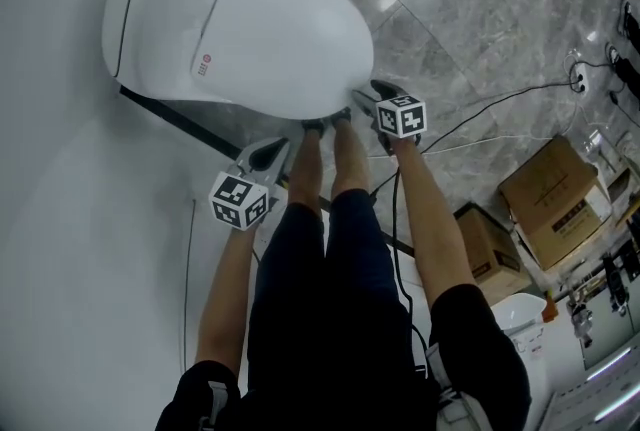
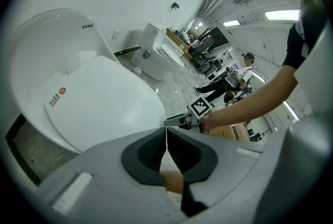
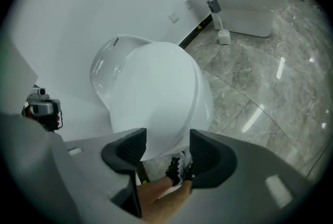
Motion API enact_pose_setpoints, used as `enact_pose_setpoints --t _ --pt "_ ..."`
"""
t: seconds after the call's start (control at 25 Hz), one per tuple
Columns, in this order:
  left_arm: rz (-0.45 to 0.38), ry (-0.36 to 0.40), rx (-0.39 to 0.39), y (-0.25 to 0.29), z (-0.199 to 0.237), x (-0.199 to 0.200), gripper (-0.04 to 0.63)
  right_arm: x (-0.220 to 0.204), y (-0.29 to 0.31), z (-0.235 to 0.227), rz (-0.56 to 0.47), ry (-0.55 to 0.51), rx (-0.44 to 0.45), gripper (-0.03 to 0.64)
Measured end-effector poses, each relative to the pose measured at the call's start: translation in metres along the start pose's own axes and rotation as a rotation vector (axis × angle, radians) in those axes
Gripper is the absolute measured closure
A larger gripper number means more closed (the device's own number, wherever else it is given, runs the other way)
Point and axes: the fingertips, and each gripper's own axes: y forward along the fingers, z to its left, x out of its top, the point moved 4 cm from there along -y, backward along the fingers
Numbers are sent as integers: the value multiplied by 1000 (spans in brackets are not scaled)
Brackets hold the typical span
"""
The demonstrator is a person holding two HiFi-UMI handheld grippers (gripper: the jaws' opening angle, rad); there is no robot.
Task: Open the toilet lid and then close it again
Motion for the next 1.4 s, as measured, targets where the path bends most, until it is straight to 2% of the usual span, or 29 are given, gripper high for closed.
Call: enact_pose_setpoints --t 0.24,0.96,1.04,1.16,1.4 --pt "0 -16 3 -2 5 -3 580 5 8 5 -54 111 29 351" --pt "-12 -39 2 -14 8 -7 580 4 -4 13 -73 213 33 350" --pt "-17 -45 4 -16 10 -8 580 4 -6 12 -79 229 26 367" --pt "-20 -53 5 -18 12 -11 580 4 -11 10 -97 253 19 433" --pt "-32 -64 7 -23 11 -8 580 6 -18 15 -101 265 42 454"
